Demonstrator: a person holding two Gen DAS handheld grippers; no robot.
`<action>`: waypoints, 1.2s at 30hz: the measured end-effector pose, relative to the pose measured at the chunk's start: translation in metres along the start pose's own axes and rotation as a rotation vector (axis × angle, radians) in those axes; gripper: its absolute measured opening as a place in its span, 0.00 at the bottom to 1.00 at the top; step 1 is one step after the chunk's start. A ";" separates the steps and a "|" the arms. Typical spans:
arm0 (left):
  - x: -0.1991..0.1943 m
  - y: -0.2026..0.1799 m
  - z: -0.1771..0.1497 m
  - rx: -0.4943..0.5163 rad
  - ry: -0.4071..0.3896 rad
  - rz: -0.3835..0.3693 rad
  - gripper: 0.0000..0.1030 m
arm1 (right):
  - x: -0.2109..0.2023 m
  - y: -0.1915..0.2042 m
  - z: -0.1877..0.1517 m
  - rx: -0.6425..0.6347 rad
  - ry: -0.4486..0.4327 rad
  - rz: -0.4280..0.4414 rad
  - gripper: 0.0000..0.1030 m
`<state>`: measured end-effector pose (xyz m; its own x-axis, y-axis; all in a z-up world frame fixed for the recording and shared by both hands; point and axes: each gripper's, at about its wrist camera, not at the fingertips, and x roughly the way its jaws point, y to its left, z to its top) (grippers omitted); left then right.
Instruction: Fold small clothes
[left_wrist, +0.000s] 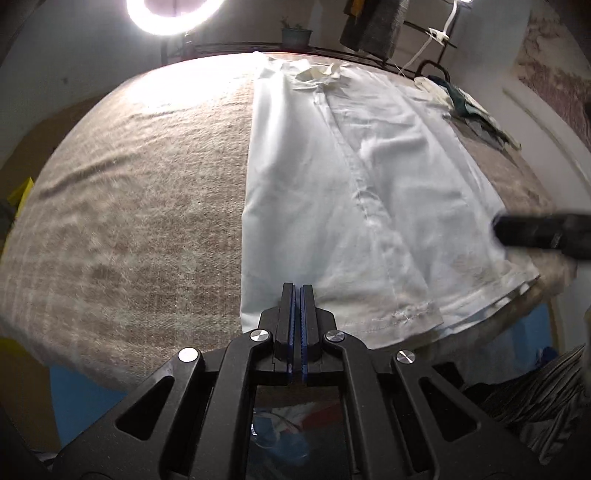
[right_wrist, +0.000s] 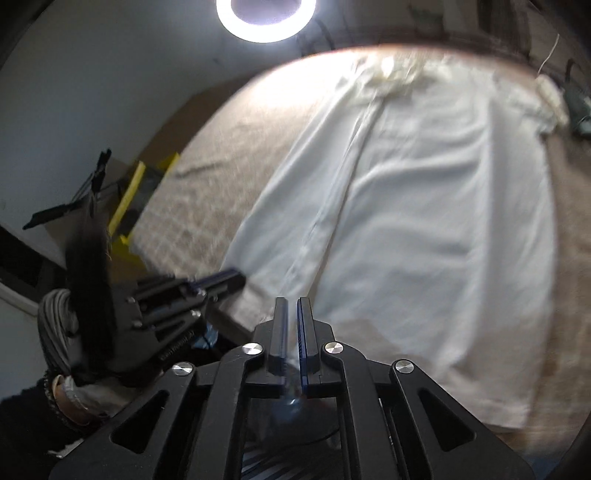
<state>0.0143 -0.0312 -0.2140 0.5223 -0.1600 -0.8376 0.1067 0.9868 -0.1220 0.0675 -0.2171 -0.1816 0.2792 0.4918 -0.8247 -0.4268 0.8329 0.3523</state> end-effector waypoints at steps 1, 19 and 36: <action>-0.002 0.000 0.000 -0.005 -0.003 0.008 0.00 | -0.007 -0.004 0.000 -0.001 -0.024 -0.009 0.06; -0.023 -0.158 0.021 0.205 -0.081 -0.310 0.00 | -0.122 -0.155 0.008 0.287 -0.276 -0.122 0.18; 0.036 -0.253 0.003 0.353 0.003 -0.270 0.52 | -0.120 -0.274 0.050 0.430 -0.297 -0.100 0.36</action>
<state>0.0087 -0.2864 -0.2122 0.4332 -0.4106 -0.8024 0.5216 0.8402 -0.1483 0.1940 -0.4913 -0.1569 0.5584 0.4036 -0.7248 -0.0120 0.8775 0.4794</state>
